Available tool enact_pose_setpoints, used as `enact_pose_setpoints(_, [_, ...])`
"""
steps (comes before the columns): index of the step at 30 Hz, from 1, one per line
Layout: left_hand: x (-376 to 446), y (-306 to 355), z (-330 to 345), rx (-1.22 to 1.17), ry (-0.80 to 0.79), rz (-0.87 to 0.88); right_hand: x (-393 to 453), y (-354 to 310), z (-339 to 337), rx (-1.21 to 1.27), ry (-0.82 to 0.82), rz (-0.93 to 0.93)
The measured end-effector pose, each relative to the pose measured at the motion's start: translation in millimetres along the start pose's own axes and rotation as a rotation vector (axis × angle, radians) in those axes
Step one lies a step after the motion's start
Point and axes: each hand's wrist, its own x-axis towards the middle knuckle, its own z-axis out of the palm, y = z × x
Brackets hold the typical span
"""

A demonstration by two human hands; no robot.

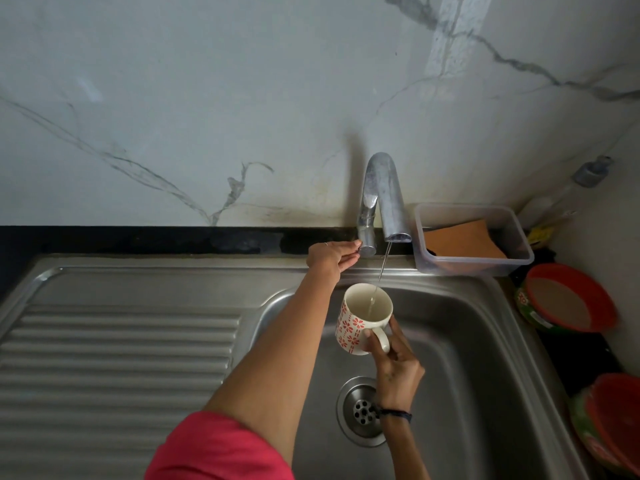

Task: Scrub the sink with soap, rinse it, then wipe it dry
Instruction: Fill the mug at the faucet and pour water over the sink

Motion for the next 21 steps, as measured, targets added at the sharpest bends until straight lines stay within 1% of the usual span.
enact_pose_setpoints(10, [0, 1, 2, 0.036, 0.028, 0.019, 8, -8, -7, 0.069, -0.016, -0.053])
enact_pose_setpoints(21, [-3, 4, 3, 0.092, 0.039, 0.013, 18, 7, -18, -0.06, -0.094, -0.121])
